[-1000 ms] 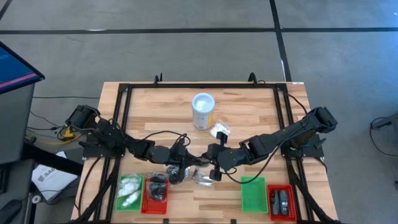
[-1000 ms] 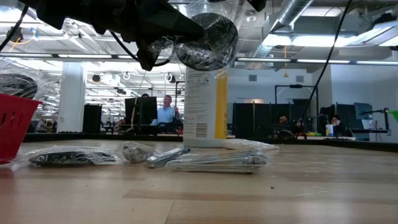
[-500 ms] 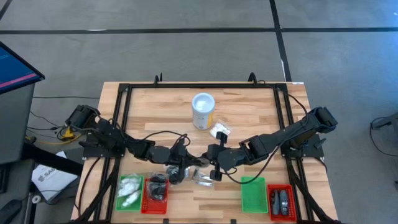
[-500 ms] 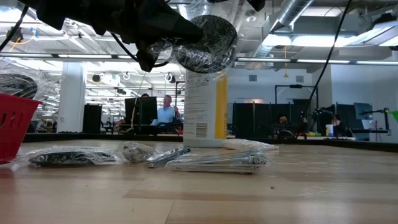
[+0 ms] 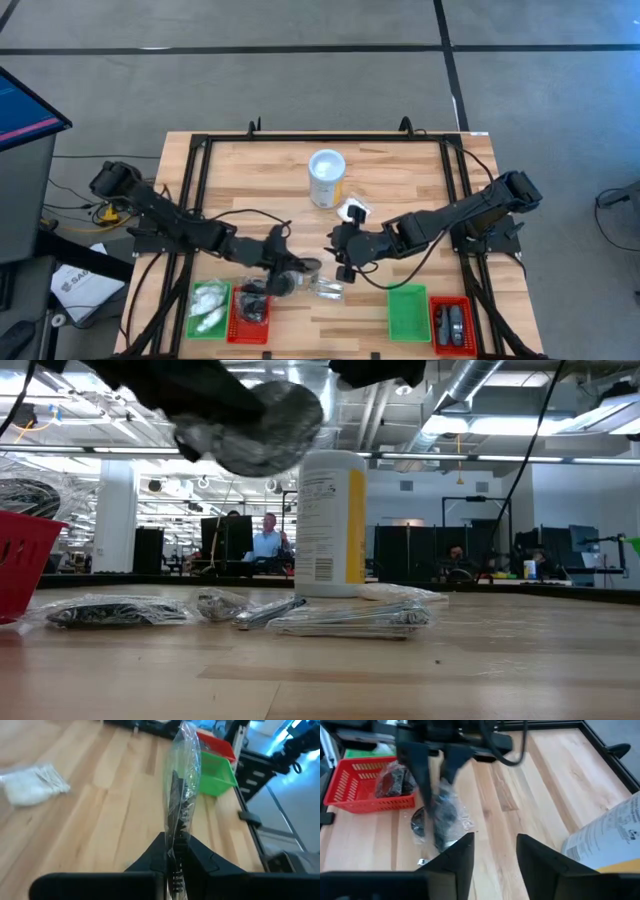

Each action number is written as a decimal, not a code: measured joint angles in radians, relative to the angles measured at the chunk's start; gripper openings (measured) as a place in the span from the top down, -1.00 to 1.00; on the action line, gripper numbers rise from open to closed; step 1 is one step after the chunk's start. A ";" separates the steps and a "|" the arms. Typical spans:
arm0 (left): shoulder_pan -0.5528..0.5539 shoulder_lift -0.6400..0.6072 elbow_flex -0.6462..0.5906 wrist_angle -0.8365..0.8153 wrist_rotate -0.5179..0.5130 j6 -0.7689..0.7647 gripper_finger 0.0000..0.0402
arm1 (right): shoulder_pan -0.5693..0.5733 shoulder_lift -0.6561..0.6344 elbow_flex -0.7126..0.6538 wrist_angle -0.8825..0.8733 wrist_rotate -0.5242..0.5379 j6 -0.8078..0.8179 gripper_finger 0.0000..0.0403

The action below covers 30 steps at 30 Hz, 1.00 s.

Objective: Pick & Place Travel size toiletries
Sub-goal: Put the hairbrush into the left red bin

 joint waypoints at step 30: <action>-0.360 -0.197 0.000 -0.419 -0.009 -0.395 0.88 | -0.004 0.000 0.000 0.000 -0.001 0.019 0.34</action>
